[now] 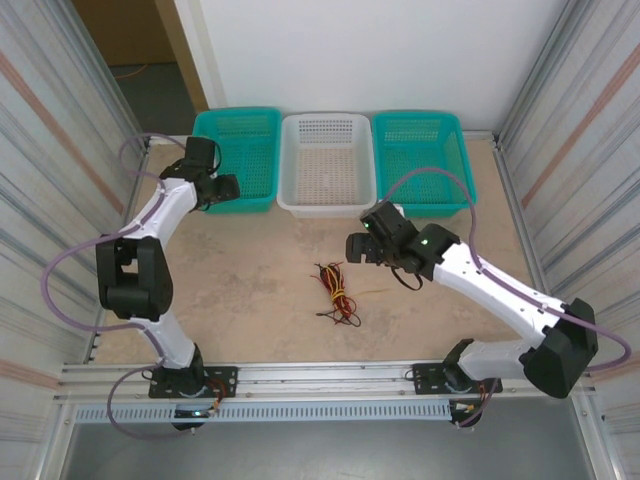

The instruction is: Untangle the cables

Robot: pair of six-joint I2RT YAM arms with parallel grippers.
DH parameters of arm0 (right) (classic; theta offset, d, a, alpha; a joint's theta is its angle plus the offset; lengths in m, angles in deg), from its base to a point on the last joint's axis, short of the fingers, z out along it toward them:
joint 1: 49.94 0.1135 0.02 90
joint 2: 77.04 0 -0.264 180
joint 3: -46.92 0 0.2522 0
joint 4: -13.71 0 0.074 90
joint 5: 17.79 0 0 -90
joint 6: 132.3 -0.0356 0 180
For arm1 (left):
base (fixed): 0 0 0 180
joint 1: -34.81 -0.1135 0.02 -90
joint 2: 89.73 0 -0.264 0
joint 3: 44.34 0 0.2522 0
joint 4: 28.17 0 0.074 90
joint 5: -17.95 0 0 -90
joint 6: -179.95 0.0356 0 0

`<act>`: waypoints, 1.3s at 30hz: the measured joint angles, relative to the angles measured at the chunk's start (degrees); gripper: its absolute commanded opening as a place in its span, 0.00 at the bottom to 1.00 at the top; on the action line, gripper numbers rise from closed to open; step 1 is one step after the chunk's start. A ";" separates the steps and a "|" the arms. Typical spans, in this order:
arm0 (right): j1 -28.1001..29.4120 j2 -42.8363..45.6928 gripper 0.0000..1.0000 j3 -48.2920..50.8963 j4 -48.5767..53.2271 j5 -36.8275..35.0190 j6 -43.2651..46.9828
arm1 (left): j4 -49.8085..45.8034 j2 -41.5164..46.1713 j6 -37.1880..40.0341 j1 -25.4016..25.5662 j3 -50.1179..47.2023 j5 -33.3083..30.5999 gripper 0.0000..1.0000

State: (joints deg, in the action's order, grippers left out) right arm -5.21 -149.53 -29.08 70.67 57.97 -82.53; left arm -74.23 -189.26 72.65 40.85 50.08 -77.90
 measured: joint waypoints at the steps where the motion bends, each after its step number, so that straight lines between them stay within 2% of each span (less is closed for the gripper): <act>1: 0.22 -0.66 0.99 0.00 0.15 0.52 0.13 | -0.55 0.55 0.00 0.11 0.20 -0.55 0.76; 7: 1.14 -5.18 0.97 0.00 0.98 3.19 0.22 | -2.29 4.07 -0.22 1.09 1.29 -1.75 0.75; 13: 2.91 -9.60 0.95 -0.02 2.67 4.48 0.20 | -0.50 2.03 -2.69 4.96 3.13 0.26 0.73; 17: 3.67 -9.88 0.95 -0.11 3.48 5.14 0.15 | 0.85 -3.65 -5.01 5.29 4.63 2.21 0.72; 21: 3.80 -9.88 0.95 -0.11 3.45 5.33 0.15 | 1.16 -7.26 -5.22 5.51 5.09 1.53 0.72; 39: 3.80 -9.88 0.95 -0.11 3.43 5.55 0.15 | -1.75 -6.51 -3.89 7.96 4.76 -2.86 0.70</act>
State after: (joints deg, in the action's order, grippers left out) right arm -1.41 -159.41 -29.19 74.10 63.52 -82.38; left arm -75.98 -195.77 68.76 48.81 54.85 -80.76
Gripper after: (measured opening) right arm 0.949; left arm 0.703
